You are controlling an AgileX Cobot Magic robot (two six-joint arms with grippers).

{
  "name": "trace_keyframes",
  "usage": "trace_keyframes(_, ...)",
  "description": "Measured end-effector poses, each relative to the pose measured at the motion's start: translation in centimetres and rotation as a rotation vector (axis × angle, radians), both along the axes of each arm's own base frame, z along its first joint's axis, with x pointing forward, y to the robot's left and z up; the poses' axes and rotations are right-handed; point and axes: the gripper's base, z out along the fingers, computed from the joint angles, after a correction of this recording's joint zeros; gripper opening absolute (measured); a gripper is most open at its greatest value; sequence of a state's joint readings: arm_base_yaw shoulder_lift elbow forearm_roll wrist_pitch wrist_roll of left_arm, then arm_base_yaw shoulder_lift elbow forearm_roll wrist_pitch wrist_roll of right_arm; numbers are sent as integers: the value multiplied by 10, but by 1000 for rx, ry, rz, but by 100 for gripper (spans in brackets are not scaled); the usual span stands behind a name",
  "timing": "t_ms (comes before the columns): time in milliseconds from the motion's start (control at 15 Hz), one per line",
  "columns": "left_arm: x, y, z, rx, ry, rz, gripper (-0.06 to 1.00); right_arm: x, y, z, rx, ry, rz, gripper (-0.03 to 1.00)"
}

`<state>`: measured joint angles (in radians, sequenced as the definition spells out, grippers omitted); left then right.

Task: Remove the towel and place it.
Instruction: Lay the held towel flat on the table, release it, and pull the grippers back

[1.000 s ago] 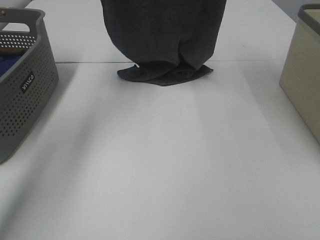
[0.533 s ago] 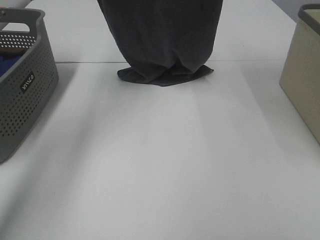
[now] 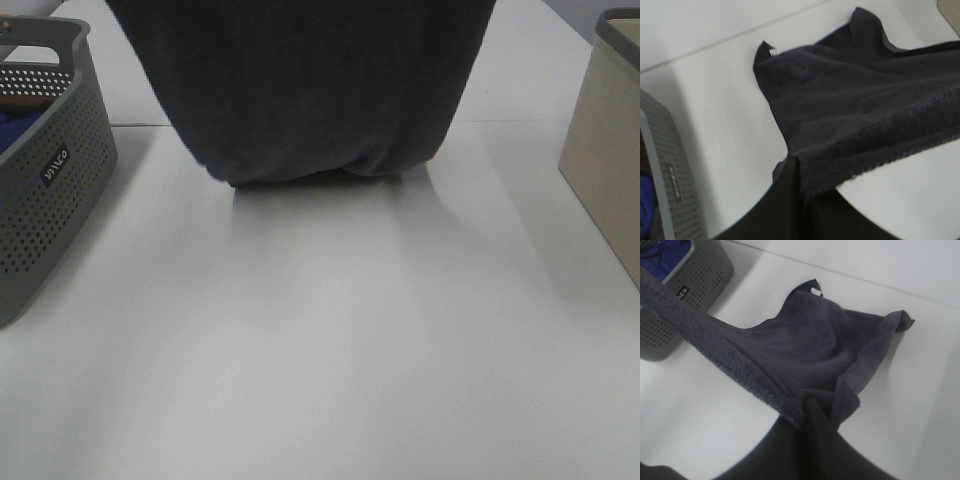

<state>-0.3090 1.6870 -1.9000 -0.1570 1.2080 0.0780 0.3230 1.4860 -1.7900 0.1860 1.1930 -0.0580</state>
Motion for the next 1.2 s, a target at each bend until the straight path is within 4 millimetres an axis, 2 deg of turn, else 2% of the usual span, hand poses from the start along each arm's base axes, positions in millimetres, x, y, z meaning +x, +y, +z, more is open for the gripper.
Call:
trace_keyframes(333,-84,18,-30,-49,151,-28,0,-65,-11,-35,87,158,11,1)
trace_keyframes(467,-104,20,-47,-79,217,-42,0,-90,-17,-52,119,223,-17,1)
trace_keyframes(600,-112,18,-68,-102,296,-62,0,-109,-23,-69,125,276,-51,1)
trace_keyframes(933,-135,0,-116,-39,458,-165,0,-122,-29,-115,78,424,-107,1)
trace_keyframes(1200,-160,-14,-145,39,551,-253,0,-132,-30,-147,56,543,-119,1)
